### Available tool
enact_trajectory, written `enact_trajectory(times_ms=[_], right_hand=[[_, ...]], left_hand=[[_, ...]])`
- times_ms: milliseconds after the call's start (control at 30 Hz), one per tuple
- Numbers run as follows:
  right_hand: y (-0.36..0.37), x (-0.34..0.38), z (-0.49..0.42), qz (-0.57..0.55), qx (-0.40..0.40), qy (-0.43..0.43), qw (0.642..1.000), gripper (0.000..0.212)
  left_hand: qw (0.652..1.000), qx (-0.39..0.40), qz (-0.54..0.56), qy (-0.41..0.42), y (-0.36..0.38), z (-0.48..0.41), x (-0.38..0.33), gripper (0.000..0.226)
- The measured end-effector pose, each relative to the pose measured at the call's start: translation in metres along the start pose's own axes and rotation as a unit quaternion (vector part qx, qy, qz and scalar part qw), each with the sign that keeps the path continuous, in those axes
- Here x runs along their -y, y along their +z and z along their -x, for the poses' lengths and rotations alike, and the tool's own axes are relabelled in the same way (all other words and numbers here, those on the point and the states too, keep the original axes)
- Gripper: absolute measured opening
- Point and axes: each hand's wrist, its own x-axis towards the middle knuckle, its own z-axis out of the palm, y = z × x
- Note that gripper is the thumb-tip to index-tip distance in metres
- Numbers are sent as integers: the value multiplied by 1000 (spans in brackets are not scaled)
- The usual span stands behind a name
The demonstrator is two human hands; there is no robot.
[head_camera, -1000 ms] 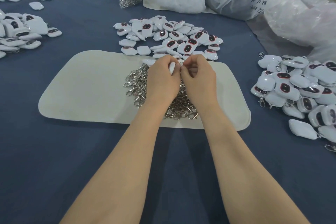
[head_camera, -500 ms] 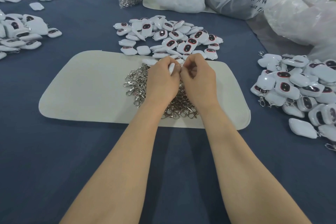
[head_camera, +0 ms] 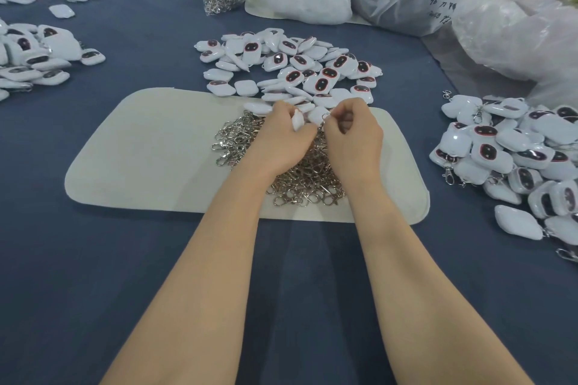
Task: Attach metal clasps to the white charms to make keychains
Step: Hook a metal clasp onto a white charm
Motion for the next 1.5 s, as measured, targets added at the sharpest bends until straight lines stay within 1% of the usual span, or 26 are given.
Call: enact_trajectory(times_ms=[33, 67, 100, 200, 267, 333, 400, 500, 567, 633, 700, 800, 833, 867, 900, 967, 1033, 1100, 1200, 1367, 1500], right_hand=[[0, 0, 0, -1, -3, 0, 1000, 13], [0, 0, 0, -1, -5, 0, 1000, 13], [0, 0, 0, 0, -7, 0, 1000, 13], [0, 0, 0, 5, -7, -5, 1000, 12], [0, -1, 0, 12, -5, -6, 1000, 12], [1, -1, 0, 14, -5, -5, 1000, 11], [1, -1, 0, 13, -5, -6, 1000, 11], [1, -1, 0, 13, -4, -5, 1000, 12], [1, -1, -1, 14, -5, -3, 1000, 12], [1, -1, -1, 14, -6, -4, 1000, 12], [1, -1, -1, 13, -8, -3, 1000, 13], [0, -1, -1, 10, -9, 4, 1000, 13], [0, -1, -1, 8, -10, 7, 1000, 13], [0, -1, -1, 7, -12, 9, 1000, 12], [0, -1, -2, 7, -15, 10, 1000, 12], [-1, -2, -2, 9, -20, 10, 1000, 11], [-1, -2, -2, 11, -23, 9, 1000, 12], [-1, -2, -3, 11, -25, 11, 1000, 13], [-1, -3, -3, 11, -32, 12, 999, 13], [-1, -4, -3, 14, -28, 7, 999, 13], [0, -4, -3, 14, -17, -1, 1000, 12]], left_hand=[[1000, 2, -20, 15, 0, 0, 0, 7], [999, 4, -24, 25, 1, 0, 1, 8], [1000, 5, -7, 24, 1, 0, 1, 9], [994, -22, 107, -27, 1, 4, -3, 36], [991, -62, 114, -27, 2, 6, -5, 41], [989, -94, 115, -7, 4, 5, -5, 36], [989, -96, 114, -7, 4, 3, -2, 27], [993, -36, 101, -40, 6, 0, 2, 14], [995, -6, 88, -49, 8, 0, 1, 12], [998, 0, 57, -42, 7, 0, 1, 20], [999, 4, 31, -20, 7, 0, 2, 37], [999, 29, 29, 0, 8, 1, 3, 63], [999, 24, 27, 1, 9, 1, 3, 67], [1000, 12, 28, 0, 9, 1, 3, 66], [999, 0, 37, -2, 9, 1, 3, 61], [998, -9, 55, -5, 9, 0, 2, 43], [999, -8, 44, 7, 9, 1, 1, 29], [999, -13, 29, 24, 9, 2, 0, 21], [999, -17, 18, 33, 9, 2, -1, 19], [999, -15, 24, 21, 9, 1, -1, 17], [999, -26, 23, 29, 7, 2, -1, 23]])
